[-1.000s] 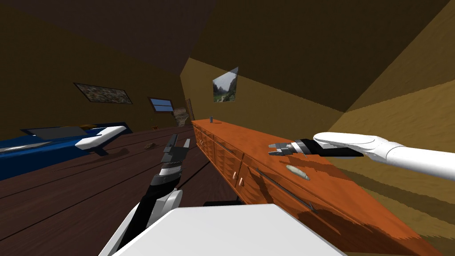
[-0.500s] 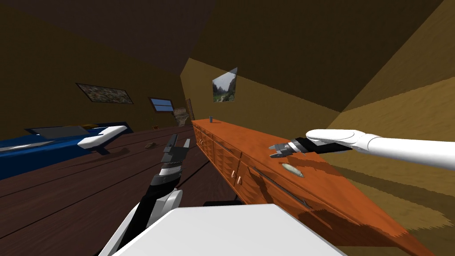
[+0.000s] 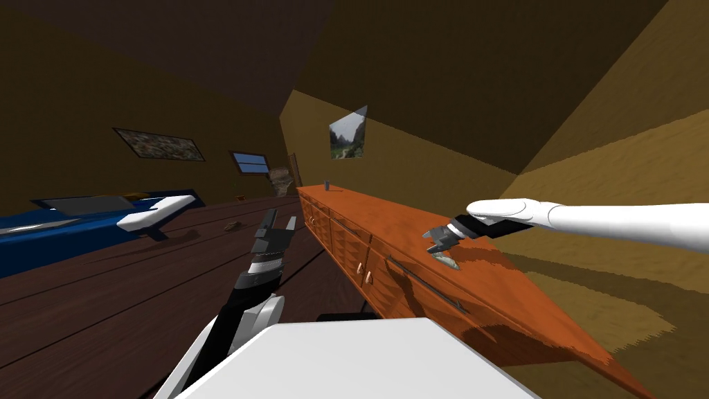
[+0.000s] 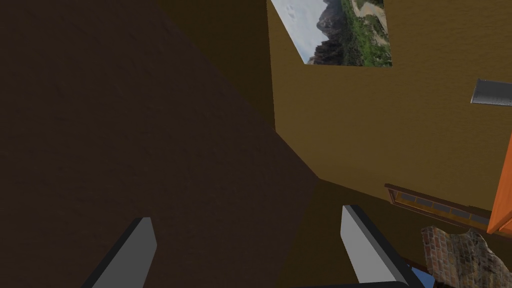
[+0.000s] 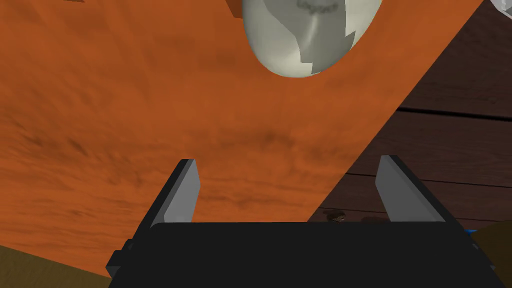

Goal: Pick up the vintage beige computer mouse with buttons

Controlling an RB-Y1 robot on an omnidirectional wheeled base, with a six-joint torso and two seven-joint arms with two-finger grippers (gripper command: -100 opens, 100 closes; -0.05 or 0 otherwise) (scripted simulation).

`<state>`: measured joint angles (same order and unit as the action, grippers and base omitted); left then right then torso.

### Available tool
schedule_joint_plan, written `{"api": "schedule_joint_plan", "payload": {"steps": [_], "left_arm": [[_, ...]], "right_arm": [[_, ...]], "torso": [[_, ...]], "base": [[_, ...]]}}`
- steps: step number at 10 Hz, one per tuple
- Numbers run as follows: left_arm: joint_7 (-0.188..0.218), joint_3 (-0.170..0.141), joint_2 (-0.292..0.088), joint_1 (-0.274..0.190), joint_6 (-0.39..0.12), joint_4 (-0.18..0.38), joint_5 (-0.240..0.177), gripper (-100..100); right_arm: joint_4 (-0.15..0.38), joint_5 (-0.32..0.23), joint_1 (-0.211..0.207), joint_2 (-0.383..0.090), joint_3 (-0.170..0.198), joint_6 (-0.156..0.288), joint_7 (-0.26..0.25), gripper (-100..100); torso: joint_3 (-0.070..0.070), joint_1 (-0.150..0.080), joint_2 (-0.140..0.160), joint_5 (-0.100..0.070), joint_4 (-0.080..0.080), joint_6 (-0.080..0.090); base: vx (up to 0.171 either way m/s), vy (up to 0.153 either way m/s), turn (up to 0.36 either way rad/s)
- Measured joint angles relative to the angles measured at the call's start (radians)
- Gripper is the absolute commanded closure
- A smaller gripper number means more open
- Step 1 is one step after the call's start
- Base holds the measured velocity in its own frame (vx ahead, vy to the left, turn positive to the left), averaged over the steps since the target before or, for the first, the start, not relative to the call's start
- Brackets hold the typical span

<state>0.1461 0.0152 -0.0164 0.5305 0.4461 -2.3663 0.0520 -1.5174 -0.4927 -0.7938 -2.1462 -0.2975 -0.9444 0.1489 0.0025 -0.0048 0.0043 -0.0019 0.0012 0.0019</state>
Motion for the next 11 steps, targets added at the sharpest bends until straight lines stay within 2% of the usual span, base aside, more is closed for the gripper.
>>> {"api": "schedule_joint_plan", "payload": {"steps": [1,4,5,6,7,10,11], "left_arm": [[0.000,0.000,0.000,0.000,0.000,0.000,0.000,0],[0.000,0.000,0.000,0.000,0.000,0.000,0.000,0],[0.000,0.000,0.000,0.000,0.000,0.000,0.000,0],[0.000,0.000,0.000,0.000,0.000,0.000,0.000,0],[0.000,0.000,0.000,0.000,0.000,0.000,0.000,0],[0.000,0.000,0.000,0.000,0.000,0.000,0.000,0],[0.000,0.000,0.000,0.000,0.000,0.000,0.000,0]], "right_arm": [[0.007,-0.008,-0.018,-0.034,0.014,0.004,-0.006,-100],[0.012,-0.061,-0.010,-0.087,0.076,0.002,0.000,-100],[0.013,-0.063,-0.011,-0.088,0.078,0.002,-0.002,0],[0.013,-0.063,-0.011,-0.088,0.078,0.002,-0.001,-100],[0.020,-0.095,0.040,-0.050,0.123,-0.006,0.002,-100],[0.106,-0.108,0.099,-0.009,0.191,-0.051,-0.026,-100],[0.112,-0.112,0.122,-0.005,0.217,-0.055,-0.025,-100]], "torso": [[0.000,0.000,0.001,0.000,0.000,0.000],[0.001,0.000,0.001,0.000,0.000,0.000],[0.000,0.003,0.000,0.000,0.000,0.000],[-0.001,0.004,-0.002,0.001,0.000,0.000],[-0.001,0.006,-0.001,0.001,0.000,-0.001],[0.000,0.007,-0.001,0.002,0.000,0.000],[-0.001,0.007,-0.002,0.002,0.000,0.000]], "base": [[-0.063,-0.067,-0.024],[-0.046,-0.058,-0.025],[-0.005,-0.006,0.001],[-0.027,0.024,0.179],[-0.032,0.032,0.113],[-0.026,0.031,0.089],[0.000,0.003,-0.022]]}}
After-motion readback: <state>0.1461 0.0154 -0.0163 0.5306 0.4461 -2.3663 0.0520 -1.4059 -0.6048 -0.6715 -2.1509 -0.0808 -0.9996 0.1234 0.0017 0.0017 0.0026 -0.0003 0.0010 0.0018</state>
